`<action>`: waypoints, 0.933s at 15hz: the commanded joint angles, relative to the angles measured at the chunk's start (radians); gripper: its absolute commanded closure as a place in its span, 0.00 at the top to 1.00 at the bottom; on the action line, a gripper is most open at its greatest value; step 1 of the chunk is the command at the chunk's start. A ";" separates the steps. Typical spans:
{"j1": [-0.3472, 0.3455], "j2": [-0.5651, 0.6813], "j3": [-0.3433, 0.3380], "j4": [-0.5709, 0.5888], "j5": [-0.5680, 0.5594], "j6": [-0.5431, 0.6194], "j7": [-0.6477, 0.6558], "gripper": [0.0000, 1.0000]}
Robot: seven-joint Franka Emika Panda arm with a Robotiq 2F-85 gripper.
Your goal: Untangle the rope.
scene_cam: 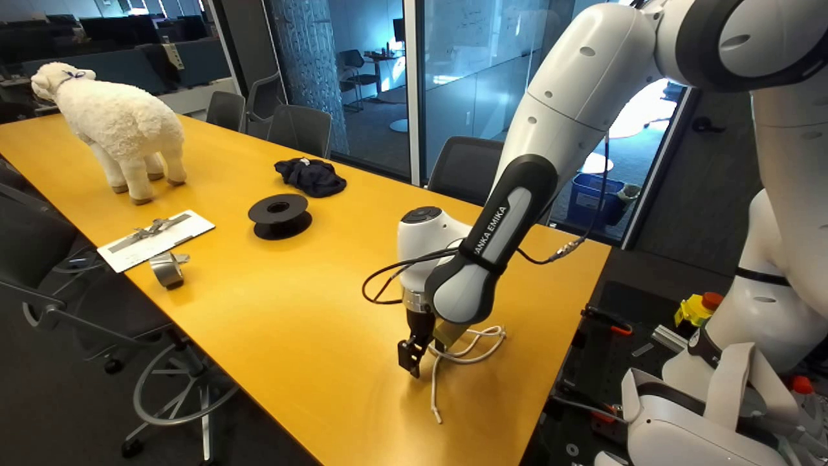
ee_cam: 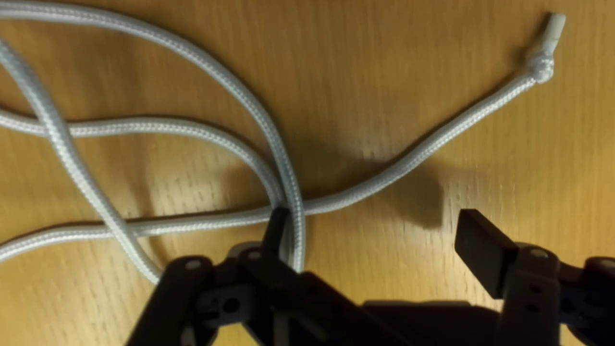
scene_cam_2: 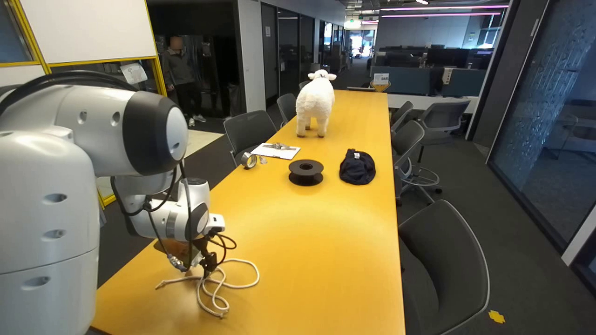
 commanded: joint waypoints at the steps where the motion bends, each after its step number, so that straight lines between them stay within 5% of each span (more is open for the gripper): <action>1: -0.014 0.005 0.014 0.003 0.027 0.017 -0.038 0.58; 8: -0.015 0.000 0.013 0.002 0.027 0.014 -0.040 0.04; 14: -0.013 -0.049 0.010 -0.005 0.020 -0.023 -0.037 0.02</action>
